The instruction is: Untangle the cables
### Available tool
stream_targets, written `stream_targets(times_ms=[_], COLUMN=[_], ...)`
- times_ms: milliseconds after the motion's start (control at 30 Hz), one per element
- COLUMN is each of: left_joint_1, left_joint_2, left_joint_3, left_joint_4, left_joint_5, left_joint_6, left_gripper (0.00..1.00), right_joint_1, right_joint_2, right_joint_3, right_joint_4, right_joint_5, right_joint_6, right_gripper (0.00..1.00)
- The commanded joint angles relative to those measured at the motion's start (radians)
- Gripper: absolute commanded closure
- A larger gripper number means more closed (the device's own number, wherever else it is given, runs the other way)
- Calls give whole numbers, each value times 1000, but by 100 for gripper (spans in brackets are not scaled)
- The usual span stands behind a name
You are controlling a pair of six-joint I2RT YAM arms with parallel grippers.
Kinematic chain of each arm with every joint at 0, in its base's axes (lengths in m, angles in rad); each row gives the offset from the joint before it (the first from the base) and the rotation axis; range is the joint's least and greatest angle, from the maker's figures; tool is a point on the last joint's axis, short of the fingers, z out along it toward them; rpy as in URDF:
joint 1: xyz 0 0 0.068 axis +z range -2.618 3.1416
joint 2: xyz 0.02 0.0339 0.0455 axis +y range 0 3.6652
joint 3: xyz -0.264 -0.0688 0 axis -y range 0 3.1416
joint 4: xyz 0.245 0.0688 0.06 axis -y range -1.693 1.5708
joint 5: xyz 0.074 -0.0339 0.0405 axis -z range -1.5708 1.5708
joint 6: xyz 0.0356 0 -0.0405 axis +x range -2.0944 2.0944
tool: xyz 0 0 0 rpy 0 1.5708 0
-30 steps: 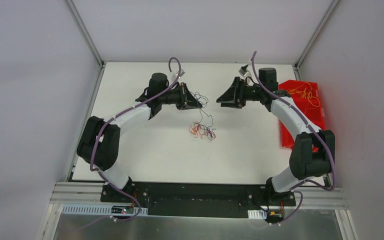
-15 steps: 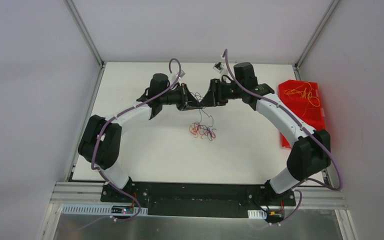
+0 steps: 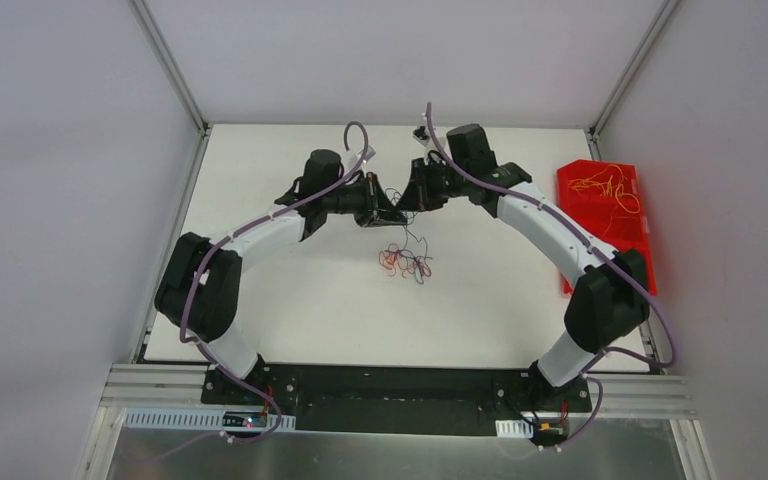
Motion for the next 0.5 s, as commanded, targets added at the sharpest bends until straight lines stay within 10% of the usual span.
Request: stream_targets(times_ms=[0, 467], left_joint_1=[25, 606], left_joint_2=[-96, -226], left_joint_3=[15, -82], left_joint_4=[-98, -680], left_joint_5=[23, -73], left_joint_6=[113, 684], left_gripper=[100, 100], right_joint_1=[-44, -576], right_joint_2=[-46, -268], right_joint_3=[33, 69], right_joint_4=[-47, -82], right_joint_5=[86, 60], right_joint_6=[-78, -141], right_gripper=[100, 100])
